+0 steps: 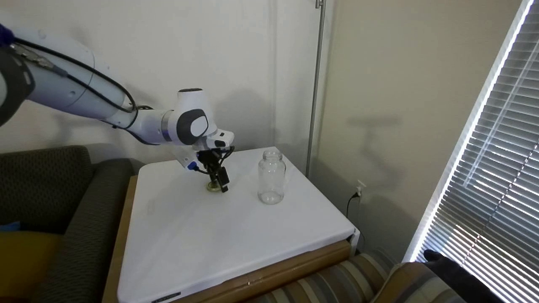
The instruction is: Put the lid on top of the glass jar
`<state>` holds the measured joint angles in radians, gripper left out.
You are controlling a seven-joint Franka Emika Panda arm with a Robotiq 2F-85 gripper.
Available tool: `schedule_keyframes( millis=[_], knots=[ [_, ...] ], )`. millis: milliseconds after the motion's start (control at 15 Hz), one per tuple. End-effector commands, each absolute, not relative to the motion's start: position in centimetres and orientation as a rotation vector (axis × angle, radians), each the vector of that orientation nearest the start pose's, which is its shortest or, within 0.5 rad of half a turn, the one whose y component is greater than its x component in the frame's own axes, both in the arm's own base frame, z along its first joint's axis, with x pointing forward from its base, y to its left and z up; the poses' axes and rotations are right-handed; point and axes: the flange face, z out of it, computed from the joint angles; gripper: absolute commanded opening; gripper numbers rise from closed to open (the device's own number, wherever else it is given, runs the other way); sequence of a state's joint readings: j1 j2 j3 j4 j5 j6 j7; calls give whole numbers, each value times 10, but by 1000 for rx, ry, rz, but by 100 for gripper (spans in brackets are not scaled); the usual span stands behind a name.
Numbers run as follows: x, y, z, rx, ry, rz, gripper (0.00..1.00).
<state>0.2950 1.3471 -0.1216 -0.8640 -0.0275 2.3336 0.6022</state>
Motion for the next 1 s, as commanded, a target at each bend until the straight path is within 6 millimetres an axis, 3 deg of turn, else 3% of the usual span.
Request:
schedule_keyframes(
  millis=[0, 200, 933],
  knots=[
    [769, 171, 60, -3087, 513, -273, 100],
    [772, 173, 68, -3065, 515, -314, 100],
    [766, 180, 55, -3045, 497, -266, 100]
  ],
)
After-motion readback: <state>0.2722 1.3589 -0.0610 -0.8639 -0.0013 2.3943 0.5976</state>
